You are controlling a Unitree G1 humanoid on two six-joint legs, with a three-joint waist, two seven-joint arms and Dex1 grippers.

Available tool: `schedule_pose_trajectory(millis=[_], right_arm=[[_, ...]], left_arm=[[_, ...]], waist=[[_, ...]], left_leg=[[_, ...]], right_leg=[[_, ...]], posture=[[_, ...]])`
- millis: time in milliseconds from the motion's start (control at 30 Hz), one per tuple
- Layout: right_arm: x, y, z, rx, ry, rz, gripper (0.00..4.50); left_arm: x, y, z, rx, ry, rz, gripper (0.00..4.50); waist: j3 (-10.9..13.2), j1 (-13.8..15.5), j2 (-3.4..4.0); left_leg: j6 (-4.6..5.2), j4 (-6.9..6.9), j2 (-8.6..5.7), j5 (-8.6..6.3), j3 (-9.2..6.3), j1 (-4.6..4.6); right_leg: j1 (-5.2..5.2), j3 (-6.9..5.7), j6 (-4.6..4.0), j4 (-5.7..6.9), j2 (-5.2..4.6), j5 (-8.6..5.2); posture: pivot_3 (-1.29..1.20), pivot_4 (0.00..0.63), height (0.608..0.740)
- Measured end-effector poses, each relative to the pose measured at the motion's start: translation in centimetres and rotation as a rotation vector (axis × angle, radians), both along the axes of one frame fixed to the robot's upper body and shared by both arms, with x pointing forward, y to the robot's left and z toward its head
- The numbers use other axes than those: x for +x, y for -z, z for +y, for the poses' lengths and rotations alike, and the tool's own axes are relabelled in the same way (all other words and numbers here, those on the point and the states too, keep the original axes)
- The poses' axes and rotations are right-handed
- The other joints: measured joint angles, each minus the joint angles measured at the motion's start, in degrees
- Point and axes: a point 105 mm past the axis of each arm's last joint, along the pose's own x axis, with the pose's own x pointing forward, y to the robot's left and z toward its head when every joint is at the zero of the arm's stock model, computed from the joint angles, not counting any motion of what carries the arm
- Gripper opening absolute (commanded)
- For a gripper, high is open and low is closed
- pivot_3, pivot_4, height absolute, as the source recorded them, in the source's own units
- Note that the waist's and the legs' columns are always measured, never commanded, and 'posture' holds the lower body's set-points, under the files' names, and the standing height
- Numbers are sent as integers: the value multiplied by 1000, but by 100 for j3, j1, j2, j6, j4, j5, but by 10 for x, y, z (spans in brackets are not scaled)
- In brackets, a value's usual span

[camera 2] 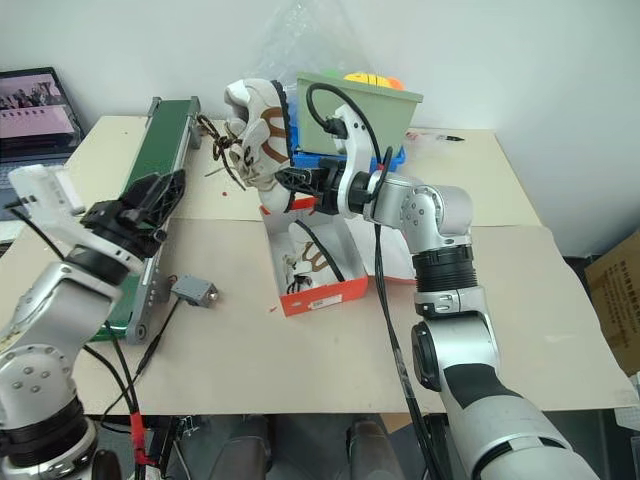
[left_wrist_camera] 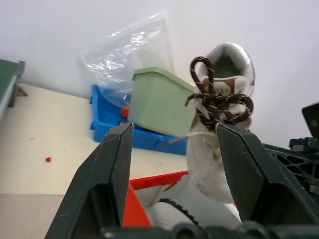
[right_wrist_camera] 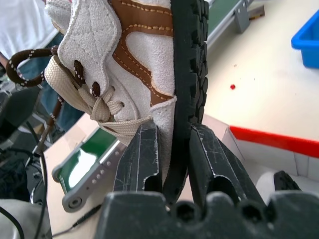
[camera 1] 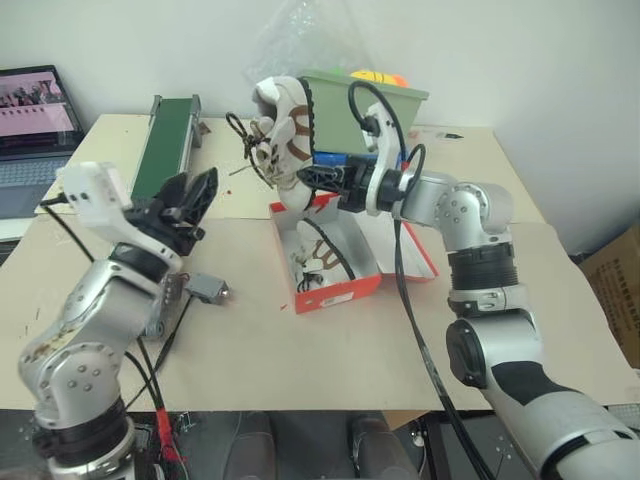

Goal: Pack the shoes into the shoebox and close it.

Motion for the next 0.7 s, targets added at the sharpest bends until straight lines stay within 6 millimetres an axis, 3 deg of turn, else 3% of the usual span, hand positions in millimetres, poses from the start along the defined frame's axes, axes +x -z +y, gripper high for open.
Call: schedule_pose_trajectory(millis=[167,267,400,700], right_arm=[[-5,49,-19,-82,13,137,386],[-9,68,-29,-116,23,197,386],[-8,70,-37,-152,43,187,386],[-14,78,-34,-173,9,200,386]], left_arm=[[-3,3,9,9,-55,15,2848],[-5,4,8,14,-61,18,2848],[-6,3,5,18,-57,12,2848],[-7,8,7,8,-77,27,2848]], waist=[[0,17,-1],[0,1,0],[0,-28,0],[0,-13,0]], left_leg=[[0,0,0,0,1,0],[0,0,0,0,1,0],[0,0,0,0,1,1],[0,1,0,0,1,1]], right_leg=[[-1,1,0,-1,0,0],[-2,2,0,0,0,0],[-2,4,-1,0,1,0],[0,4,0,-1,0,0]], posture=[[0,150,740],[0,150,740],[0,150,740],[0,150,740]])
